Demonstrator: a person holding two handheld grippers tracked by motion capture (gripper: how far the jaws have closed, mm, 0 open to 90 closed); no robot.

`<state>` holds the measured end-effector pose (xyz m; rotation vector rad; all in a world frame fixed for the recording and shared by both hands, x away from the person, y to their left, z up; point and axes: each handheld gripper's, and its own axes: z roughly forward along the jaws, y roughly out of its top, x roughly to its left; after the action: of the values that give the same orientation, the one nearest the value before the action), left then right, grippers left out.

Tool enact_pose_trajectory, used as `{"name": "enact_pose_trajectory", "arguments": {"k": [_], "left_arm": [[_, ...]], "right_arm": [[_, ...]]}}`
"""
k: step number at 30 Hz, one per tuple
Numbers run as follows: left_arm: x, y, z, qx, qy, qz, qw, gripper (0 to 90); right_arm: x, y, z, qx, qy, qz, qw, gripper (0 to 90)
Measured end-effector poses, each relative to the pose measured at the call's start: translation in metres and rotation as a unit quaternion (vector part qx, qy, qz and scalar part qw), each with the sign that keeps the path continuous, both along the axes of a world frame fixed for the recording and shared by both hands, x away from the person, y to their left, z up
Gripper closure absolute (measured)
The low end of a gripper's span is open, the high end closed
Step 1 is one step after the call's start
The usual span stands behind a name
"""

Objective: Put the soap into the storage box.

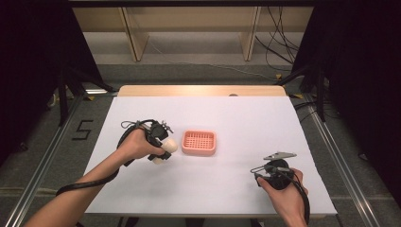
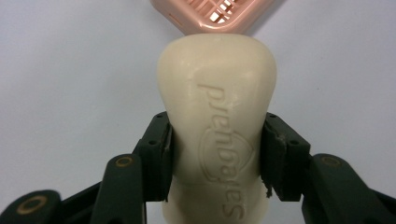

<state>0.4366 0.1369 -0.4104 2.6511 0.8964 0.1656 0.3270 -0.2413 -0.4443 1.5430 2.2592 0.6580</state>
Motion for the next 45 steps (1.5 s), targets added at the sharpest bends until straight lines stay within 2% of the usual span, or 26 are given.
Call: {"name": "enact_pose_trajectory", "arguments": {"k": [8, 23, 25, 45], "left_arm": [[0.004, -0.005, 0.001, 0.001, -0.002, -0.009, 1.0, 49.6], [0.009, -0.01, 0.004, 0.003, -0.021, -0.017, 0.9996, 49.6], [0.011, -0.011, 0.004, 0.004, -0.026, -0.023, 0.9994, 49.6], [0.016, -0.015, 0.005, 0.006, -0.034, -0.031, 0.9989, 49.6]], "right_arm": [[0.0, 0.0, 0.0, -0.003, 0.001, 0.0, 1.0, 46.2], [0.0, 0.0, -0.001, -0.003, 0.0, -0.001, 1.0, 45.9], [0.0, 0.0, -0.001, -0.003, 0.0, -0.001, 1.0, 45.8], [0.001, 0.001, -0.001, -0.004, 0.002, -0.001, 1.0, 45.3]]}}
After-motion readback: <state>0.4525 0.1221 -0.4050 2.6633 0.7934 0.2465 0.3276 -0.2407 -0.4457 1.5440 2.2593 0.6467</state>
